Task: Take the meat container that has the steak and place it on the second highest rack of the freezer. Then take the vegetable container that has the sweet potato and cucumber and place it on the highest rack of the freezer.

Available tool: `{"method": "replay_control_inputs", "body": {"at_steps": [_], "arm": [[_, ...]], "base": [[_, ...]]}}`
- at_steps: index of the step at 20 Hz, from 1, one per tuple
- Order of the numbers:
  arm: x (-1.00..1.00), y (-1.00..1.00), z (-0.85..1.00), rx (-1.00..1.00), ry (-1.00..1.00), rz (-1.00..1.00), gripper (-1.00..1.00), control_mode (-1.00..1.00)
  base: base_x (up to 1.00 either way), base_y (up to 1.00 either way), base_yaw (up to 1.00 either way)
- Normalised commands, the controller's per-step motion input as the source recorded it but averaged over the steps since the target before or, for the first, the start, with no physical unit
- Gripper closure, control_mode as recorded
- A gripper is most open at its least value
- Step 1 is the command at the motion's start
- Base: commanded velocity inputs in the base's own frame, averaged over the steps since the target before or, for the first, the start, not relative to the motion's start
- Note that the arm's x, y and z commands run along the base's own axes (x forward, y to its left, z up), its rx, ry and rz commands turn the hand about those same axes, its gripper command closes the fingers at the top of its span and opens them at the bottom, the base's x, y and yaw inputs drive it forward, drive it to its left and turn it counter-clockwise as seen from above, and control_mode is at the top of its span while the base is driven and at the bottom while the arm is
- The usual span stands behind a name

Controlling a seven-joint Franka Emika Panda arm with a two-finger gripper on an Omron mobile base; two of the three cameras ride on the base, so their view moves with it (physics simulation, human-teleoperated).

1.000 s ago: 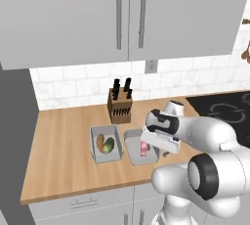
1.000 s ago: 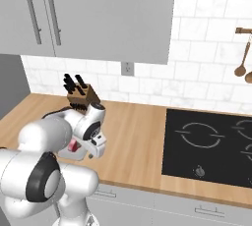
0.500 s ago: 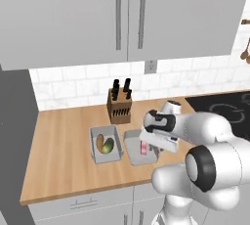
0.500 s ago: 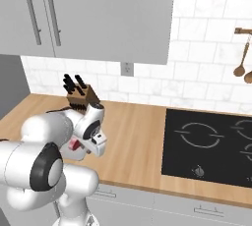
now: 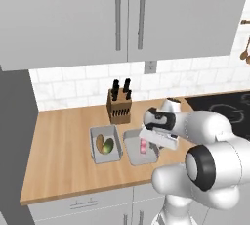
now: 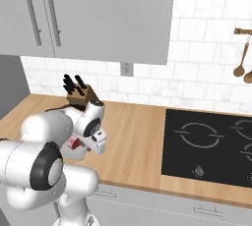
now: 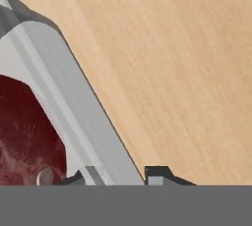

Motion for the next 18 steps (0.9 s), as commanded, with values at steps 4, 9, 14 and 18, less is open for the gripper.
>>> {"method": "replay_control_inputs", "body": {"at_steps": [4,9,14,18], "arm": [[-0.86,-0.01,0.23,0.0,-0.14,-0.01,1.0,-1.0],[-0.64,0.0,0.28,0.0,-0.11,0.0,1.0,-1.0],[-0.4,0.0,0.44,0.0,-0.13,0.0,1.0,-1.0],[-0.31,0.0,0.61,0.0,-0.18,0.0,1.0,-1.0]], "base": [[0.0,0.0,0.0],[0.0,0.0,0.0],[0.0,0.0,0.0],[0.0,0.0,0.0]]}}
